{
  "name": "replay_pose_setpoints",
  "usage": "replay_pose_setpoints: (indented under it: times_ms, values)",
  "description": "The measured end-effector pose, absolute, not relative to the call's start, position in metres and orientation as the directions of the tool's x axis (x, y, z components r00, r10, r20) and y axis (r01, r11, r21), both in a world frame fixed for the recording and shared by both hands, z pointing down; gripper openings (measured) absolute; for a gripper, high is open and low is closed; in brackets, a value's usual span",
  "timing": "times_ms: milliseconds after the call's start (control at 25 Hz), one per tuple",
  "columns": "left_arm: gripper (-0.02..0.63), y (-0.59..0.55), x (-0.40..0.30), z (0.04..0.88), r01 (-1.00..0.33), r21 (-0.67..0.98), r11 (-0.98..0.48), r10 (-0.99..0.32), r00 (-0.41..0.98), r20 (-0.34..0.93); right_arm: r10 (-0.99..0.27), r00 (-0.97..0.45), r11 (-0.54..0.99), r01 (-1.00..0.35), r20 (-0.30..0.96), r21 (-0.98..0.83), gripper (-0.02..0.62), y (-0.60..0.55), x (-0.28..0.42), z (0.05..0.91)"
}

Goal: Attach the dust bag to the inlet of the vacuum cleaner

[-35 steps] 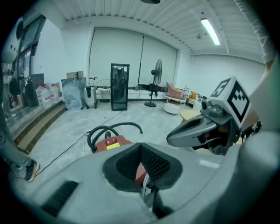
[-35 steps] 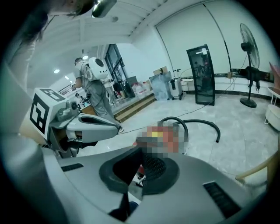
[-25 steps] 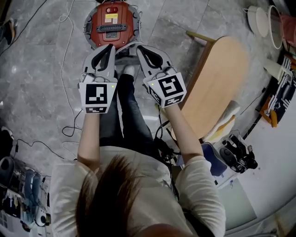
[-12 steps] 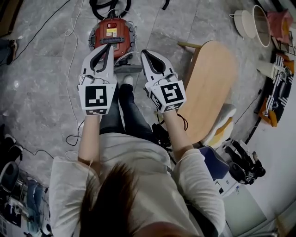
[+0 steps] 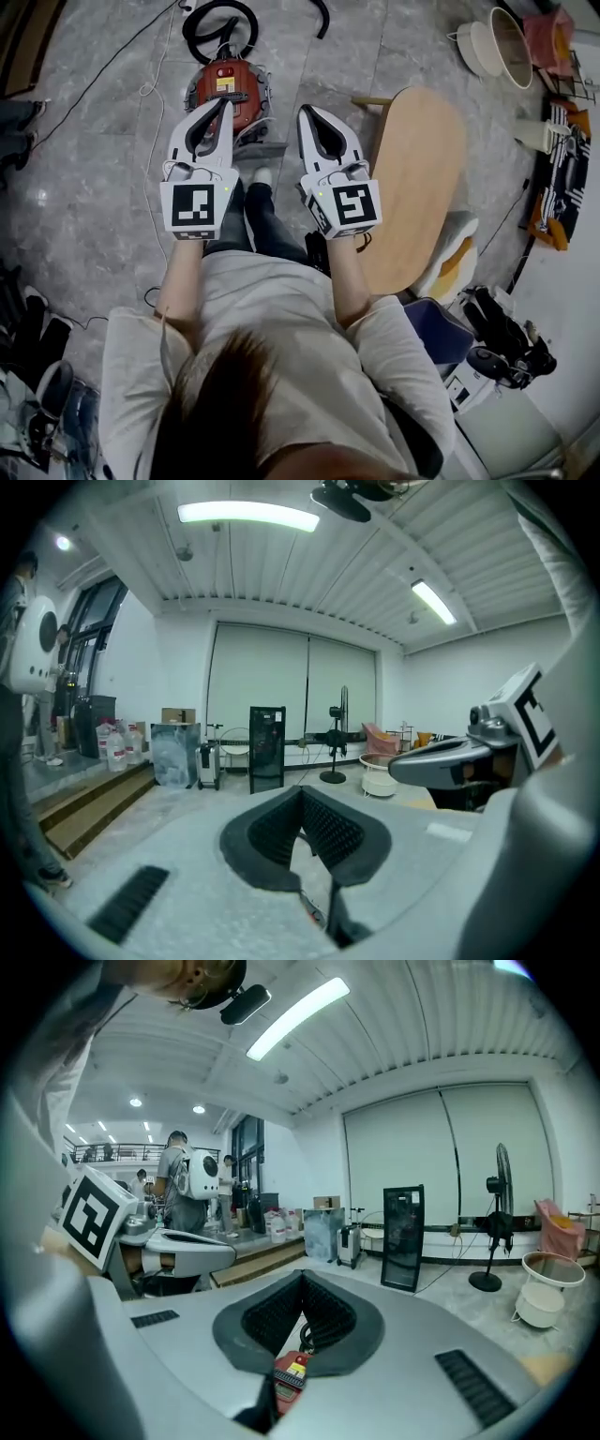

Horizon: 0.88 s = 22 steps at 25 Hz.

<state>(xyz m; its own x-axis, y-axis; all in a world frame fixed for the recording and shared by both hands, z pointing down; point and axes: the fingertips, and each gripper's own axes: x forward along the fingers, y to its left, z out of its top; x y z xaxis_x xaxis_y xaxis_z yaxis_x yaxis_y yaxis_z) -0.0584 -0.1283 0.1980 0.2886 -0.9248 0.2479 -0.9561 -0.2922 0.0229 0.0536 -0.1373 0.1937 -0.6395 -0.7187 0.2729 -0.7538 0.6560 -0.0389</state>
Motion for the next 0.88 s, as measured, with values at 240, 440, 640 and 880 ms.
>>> replay_pose_setpoints:
  times_ms: [240,440,640,880]
  values:
    - [0.015,-0.121,-0.053,0.155,-0.954,0.038,-0.297,-0.934,0.298,0.195,-0.71,-0.649,0.665,-0.746,0.274,-0.042,0.002,-0.12,0.064,0.164]
    - [0.015,-0.122,-0.052,0.135,-0.951,0.064,-0.304,-0.935,0.31,0.169,-0.711,-0.652,0.665,-0.745,0.262,-0.051,0.002,-0.118,0.068,0.145]
    - [0.016,-0.11,-0.047,0.124,-0.944,0.053,-0.324,-0.931,0.329,0.157,-0.727,-0.641,0.653,-0.756,0.246,-0.04,0.002,-0.11,0.077,0.127]
    - [0.017,-0.105,-0.043,0.104,-0.944,0.051,-0.327,-0.935,0.331,0.125,-0.743,-0.631,0.638,-0.769,0.222,-0.047,0.002,-0.102,0.085,0.112]
